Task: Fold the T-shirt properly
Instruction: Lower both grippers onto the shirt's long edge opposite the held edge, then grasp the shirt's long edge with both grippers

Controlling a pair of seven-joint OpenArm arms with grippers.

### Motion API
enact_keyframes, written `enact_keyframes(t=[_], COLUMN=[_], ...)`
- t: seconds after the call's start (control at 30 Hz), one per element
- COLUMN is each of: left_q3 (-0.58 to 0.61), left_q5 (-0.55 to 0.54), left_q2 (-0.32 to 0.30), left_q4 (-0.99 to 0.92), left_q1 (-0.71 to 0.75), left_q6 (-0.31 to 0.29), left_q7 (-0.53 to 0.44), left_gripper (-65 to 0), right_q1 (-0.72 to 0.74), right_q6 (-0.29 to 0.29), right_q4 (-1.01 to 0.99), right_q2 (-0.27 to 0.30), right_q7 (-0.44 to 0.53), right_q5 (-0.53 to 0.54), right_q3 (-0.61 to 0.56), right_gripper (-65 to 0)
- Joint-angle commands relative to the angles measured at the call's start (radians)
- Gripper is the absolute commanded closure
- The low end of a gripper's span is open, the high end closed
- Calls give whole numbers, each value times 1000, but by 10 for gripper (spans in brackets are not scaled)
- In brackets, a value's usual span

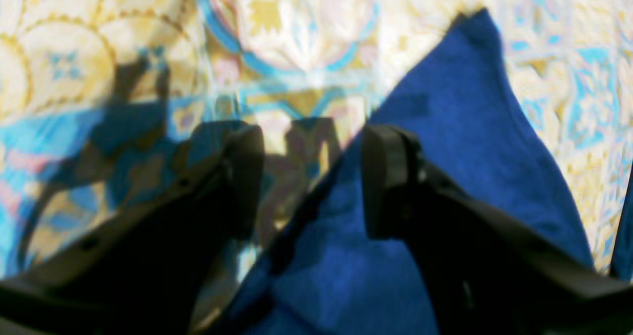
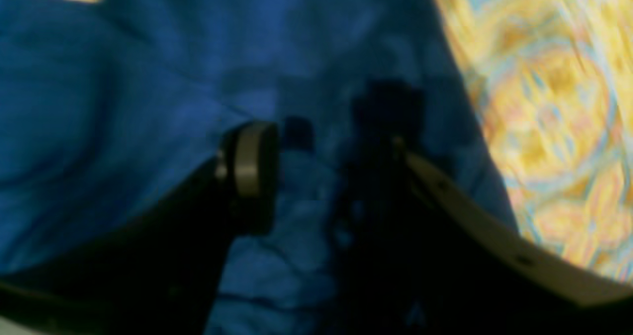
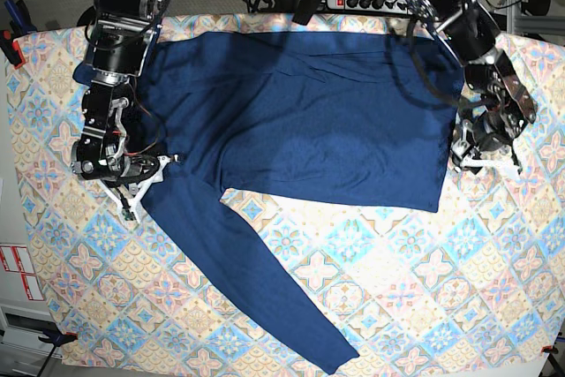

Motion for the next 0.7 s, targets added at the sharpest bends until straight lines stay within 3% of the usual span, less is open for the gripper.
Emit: enact_keyframes(t=[0.0,0.37,0.67], left_q3=[0,5,244], left_q5=[-14,-13,-14], left_q2=[-28,-42,-42], left_q4=[-14,-60,-60], left_q1=[-41,-116,-170], left_q6=[-7,-7,-1], left_q7=[-11,-11,-11], left_gripper=[-310,-310,-312], right_q1=[22,44,90], right_q6=[8,8,8], right_q4=[5,-16,-16], right_q2=[0,-1,-1], right_q7=[25,68,68], right_q5=[18,17,17], right_q3=[-2,-46,-62], right_gripper=[-272,-272,-272])
